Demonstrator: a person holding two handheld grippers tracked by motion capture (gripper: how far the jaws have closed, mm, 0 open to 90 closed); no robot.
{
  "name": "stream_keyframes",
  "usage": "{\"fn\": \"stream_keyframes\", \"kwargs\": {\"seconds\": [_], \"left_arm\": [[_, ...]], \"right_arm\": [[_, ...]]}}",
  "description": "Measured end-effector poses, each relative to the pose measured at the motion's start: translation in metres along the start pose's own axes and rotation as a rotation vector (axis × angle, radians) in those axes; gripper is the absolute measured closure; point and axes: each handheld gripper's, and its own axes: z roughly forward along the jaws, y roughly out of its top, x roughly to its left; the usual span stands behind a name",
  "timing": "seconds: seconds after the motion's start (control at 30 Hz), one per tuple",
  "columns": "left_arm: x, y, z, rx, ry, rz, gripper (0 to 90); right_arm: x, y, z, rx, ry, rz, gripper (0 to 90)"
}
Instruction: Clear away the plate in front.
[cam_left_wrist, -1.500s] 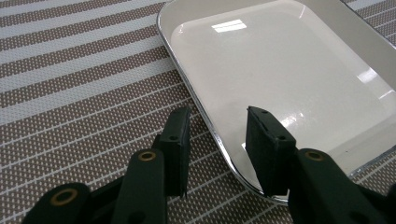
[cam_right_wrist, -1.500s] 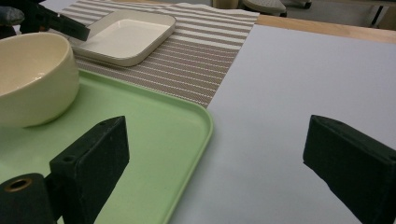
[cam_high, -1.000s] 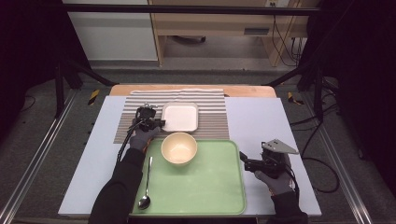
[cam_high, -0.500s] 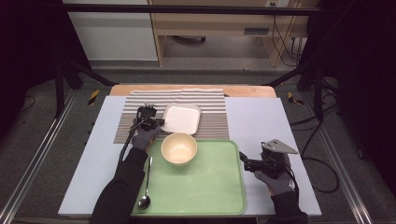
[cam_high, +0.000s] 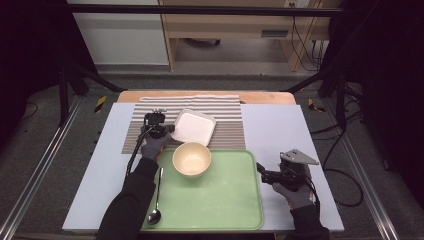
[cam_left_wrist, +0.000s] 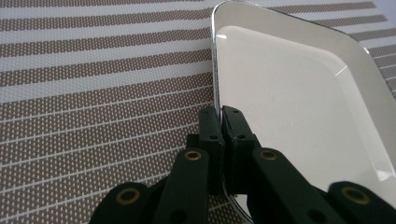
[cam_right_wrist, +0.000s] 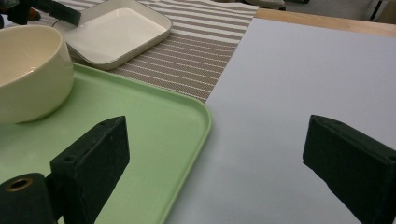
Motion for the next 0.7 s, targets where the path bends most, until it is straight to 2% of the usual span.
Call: {"fn": "stream_keyframes", "kwargs": {"seconds": [0.1, 0.3, 0.43, 0.7], "left_arm": [[-0.002, 0.002, -0.004, -0.022, 0.005, 0.004, 87.6], [-0.003, 0.004, -0.009, -0.029, 0.002, 0.004, 87.8], [-0.004, 0.006, -0.014, -0.051, 0.025, 0.028, 87.8], [-0.004, 0.015, -0.030, -0.114, 0.026, 0.014, 87.9]], "right_arm": [[0.000, 0.000, 0.000, -0.002, -0.002, -0.001, 7.3], [-0.001, 0.000, 0.000, -0.001, -0.004, 0.000, 7.1], [0.000, 0.000, 0.000, 0.001, -0.004, -0.002, 6.8], [0.000, 0.000, -0.001, 0.000, -0.003, -0.006, 6.6]]}}
